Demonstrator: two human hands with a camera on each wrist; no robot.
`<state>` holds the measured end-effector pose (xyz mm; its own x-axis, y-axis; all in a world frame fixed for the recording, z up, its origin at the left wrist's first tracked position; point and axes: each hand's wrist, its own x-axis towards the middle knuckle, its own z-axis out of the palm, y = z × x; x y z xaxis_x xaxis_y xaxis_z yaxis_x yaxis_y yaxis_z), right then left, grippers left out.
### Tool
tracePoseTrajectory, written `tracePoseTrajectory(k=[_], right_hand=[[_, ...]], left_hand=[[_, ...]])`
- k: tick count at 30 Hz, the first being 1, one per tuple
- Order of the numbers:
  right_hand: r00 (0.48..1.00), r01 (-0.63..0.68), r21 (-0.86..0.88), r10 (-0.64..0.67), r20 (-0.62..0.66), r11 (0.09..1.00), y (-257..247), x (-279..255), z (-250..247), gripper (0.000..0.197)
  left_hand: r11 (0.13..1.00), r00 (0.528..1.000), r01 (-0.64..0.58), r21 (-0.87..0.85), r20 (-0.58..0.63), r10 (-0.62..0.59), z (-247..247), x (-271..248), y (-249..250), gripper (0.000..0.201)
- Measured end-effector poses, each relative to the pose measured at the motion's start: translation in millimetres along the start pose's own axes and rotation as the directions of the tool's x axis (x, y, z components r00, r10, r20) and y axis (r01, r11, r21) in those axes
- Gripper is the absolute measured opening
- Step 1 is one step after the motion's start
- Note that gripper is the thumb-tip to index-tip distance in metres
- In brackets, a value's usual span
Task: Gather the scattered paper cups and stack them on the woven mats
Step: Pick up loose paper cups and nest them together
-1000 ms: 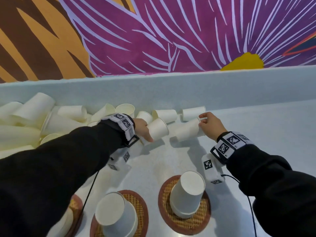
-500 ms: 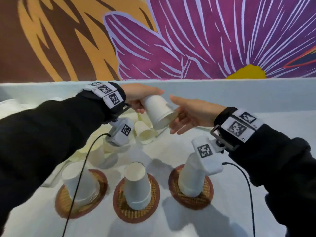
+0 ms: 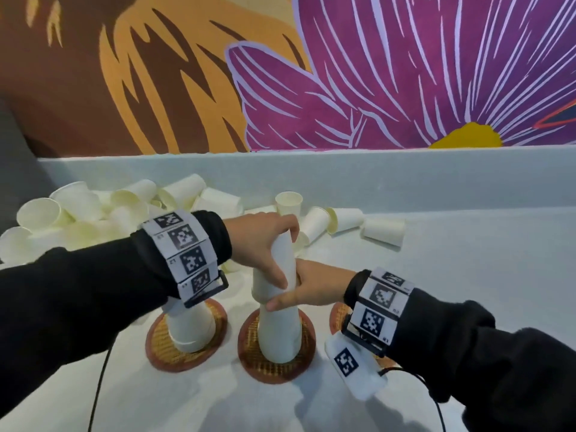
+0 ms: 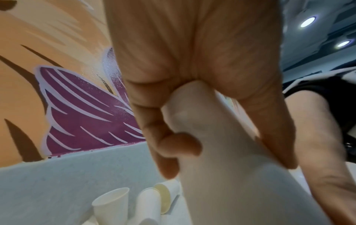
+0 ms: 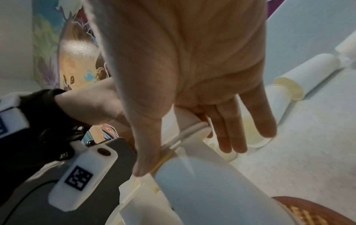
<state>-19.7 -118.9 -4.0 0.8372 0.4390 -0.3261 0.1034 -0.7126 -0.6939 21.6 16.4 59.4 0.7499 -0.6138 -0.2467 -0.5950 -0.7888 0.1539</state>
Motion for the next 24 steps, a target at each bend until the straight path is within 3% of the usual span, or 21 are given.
tracePoseTrajectory(k=[3,6,10,13,15,18,19,22,24], right_hand=[[0.998,-0.011,-0.041,0.009,-0.059,0.999,-4.1,1.6,-0.1,0.064],[0.998,-0.068,-0.089,0.066,-0.016,0.994,-5.1,0.0,-1.2,0.065],[0.981,-0.150,-0.348,0.182,0.062,0.925,-0.9,-3.1,-2.1,0.064],[0.969,-0.186,-0.480,0.240,0.053,0.857,-4.2,-5.9,-17.3,0.063],[0.972,-0.210,-0.475,0.234,-0.009,0.854,-10.1,-8.2,-35.9,0.064],[0.972,-0.236,-0.446,0.218,-0.092,0.863,-18.5,-6.9,-65.9,0.063],[0.968,-0.250,-0.444,0.224,-0.110,0.861,-20.1,-4.8,-76.4,0.061],[0.952,-0.304,-0.429,0.257,-0.167,0.850,-17.6,4.5,-106.5,0.057],[0.937,-0.344,-0.429,0.273,-0.220,0.835,-10.6,12.3,-123.8,0.052]], left_hand=[[1.000,1.000,0.012,-0.007,0.015,-0.012,-5.3,2.8,-3.7,0.066],[1.000,0.991,-0.014,-0.007,0.136,0.015,-7.3,0.5,-3.4,0.059],[0.977,0.959,-0.131,0.167,0.273,0.082,18.9,-4.6,2.0,0.057],[0.947,0.943,-0.152,0.282,0.329,0.053,41.3,-0.8,0.6,0.067],[0.960,0.929,-0.116,0.256,0.370,0.013,38.8,7.6,-2.3,0.072],[0.998,0.878,0.001,0.070,0.478,-0.034,10.6,25.6,-2.8,0.068],[1.000,0.891,0.027,0.006,0.454,-0.027,-0.3,34.0,-3.8,0.063],[0.986,0.973,0.089,-0.138,0.224,-0.056,-25.1,62.3,-13.1,0.048],[0.974,0.986,0.129,-0.185,0.129,-0.106,-33.8,81.7,-24.3,0.035]])
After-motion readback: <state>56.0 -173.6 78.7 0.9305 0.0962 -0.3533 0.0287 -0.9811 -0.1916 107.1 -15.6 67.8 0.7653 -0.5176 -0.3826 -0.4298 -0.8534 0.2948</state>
